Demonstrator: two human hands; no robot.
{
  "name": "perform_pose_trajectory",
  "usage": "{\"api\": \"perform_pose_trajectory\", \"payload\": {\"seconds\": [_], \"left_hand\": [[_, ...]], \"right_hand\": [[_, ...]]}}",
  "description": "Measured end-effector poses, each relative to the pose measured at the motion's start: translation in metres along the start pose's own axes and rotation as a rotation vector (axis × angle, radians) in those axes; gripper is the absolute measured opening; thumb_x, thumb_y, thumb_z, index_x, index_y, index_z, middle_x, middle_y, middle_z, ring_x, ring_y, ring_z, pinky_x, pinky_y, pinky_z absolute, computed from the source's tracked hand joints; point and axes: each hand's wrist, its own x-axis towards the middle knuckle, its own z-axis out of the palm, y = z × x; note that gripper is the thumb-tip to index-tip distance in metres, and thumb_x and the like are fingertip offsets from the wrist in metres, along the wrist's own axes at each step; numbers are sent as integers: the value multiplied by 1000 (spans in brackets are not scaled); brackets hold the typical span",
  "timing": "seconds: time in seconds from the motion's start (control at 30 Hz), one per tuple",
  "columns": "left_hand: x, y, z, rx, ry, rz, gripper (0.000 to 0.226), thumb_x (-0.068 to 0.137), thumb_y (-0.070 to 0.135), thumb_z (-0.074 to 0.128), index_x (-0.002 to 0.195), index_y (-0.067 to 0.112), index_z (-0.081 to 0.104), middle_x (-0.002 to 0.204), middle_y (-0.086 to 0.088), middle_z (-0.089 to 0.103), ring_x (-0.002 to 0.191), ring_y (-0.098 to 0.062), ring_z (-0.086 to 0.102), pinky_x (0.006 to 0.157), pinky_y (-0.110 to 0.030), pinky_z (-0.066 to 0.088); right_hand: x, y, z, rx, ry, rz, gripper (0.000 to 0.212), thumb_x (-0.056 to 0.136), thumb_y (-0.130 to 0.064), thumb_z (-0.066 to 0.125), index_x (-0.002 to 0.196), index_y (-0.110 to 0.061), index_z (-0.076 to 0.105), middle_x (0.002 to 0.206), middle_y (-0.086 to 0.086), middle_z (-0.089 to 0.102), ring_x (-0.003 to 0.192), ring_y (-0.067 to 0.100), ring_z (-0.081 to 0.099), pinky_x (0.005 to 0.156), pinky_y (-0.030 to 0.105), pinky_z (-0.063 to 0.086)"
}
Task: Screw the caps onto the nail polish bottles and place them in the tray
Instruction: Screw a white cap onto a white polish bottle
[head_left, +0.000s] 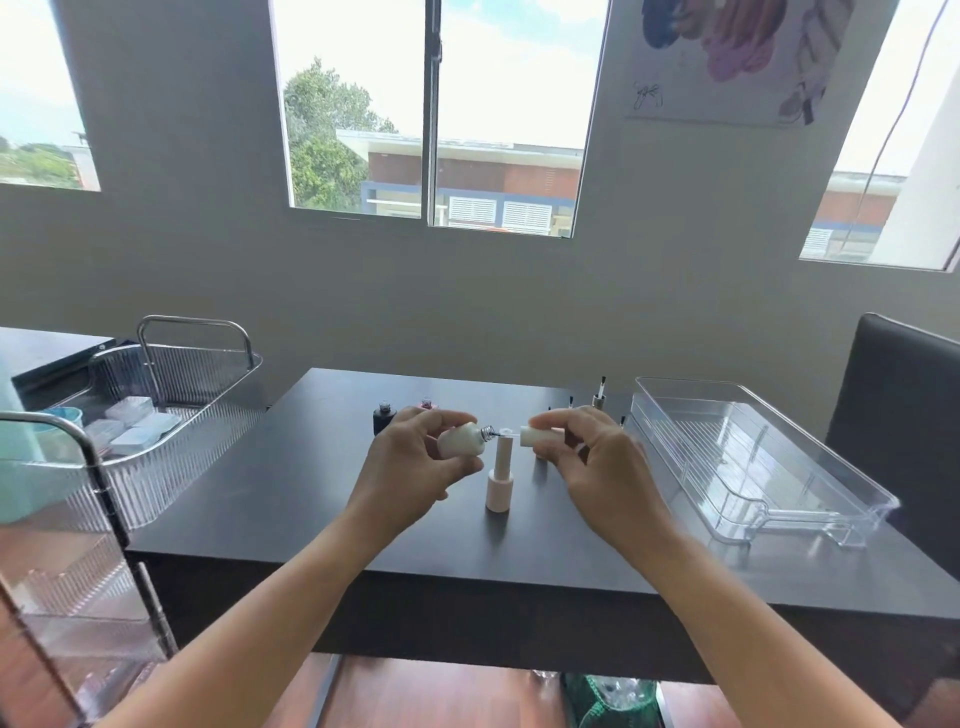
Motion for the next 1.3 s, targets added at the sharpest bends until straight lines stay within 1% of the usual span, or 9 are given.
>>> {"api": "perform_pose_trajectory", "payload": {"seconds": [0.2, 0.33, 0.57, 0.67, 0.83, 1.07, 1.2, 1.3], "left_hand": [[0, 3, 0, -6, -1, -7, 40, 70, 15, 88, 97, 40, 73, 105, 7, 54, 72, 7, 63, 47, -18, 55], [0, 3, 1, -1, -10, 9, 40, 71, 13, 87, 105, 31, 76, 106, 7, 54, 70, 6, 63, 49, -19, 56], [1, 4, 1, 6, -13, 30, 42, 72, 11, 87, 107, 29, 76, 106, 6, 55, 72, 3, 63, 50, -21, 57], [1, 3, 1, 0, -13, 16, 42, 71, 12, 88, 108, 29, 76, 109, 5, 55, 71, 4, 63, 50, -21, 57], [2, 2, 2, 29, -13, 8, 43, 71, 14, 88, 109, 29, 75, 109, 3, 55, 70, 4, 64, 48, -21, 56], [3, 3, 2, 61, -27, 13, 43, 71, 16, 88, 111, 29, 75, 101, 4, 56, 72, -3, 63, 47, -22, 56], [2, 4, 2, 63, -30, 7, 43, 71, 16, 88, 110, 30, 75, 102, 4, 56, 72, -2, 63, 47, -21, 56], [1, 5, 2, 54, -40, 6, 42, 72, 15, 87, 109, 31, 75, 102, 4, 55, 71, 0, 63, 48, -21, 56]], "right_hand": [[0, -1, -1, -45, -5, -14, 18, 88, -17, 70, 103, -27, 72, 96, -14, 64, 84, -2, 58, 70, 3, 40], [2, -1, -2, -27, -6, -8, 18, 88, -17, 70, 104, -25, 73, 94, -16, 63, 83, -5, 57, 70, 3, 39], [5, -2, -3, 15, 9, 3, 18, 90, -16, 68, 107, -20, 74, 93, -23, 60, 81, -15, 55, 70, -1, 37], [4, -2, -3, 13, 1, 3, 18, 90, -16, 68, 106, -21, 74, 93, -22, 61, 82, -14, 55, 70, 0, 37], [4, -2, -3, 11, -12, -5, 18, 89, -13, 69, 105, -21, 74, 96, -14, 63, 83, -9, 56, 70, 1, 38], [3, -3, -3, 22, -5, -32, 23, 88, -5, 68, 103, -21, 73, 94, -18, 59, 82, -10, 56, 70, 2, 39], [3, -4, -3, 14, 1, -55, 23, 88, -5, 67, 104, -20, 74, 95, -22, 57, 82, -9, 56, 70, 2, 39], [4, -3, -2, 33, -3, -48, 24, 89, -4, 66, 108, -17, 74, 97, -21, 56, 86, -6, 56, 73, 3, 40]]}}
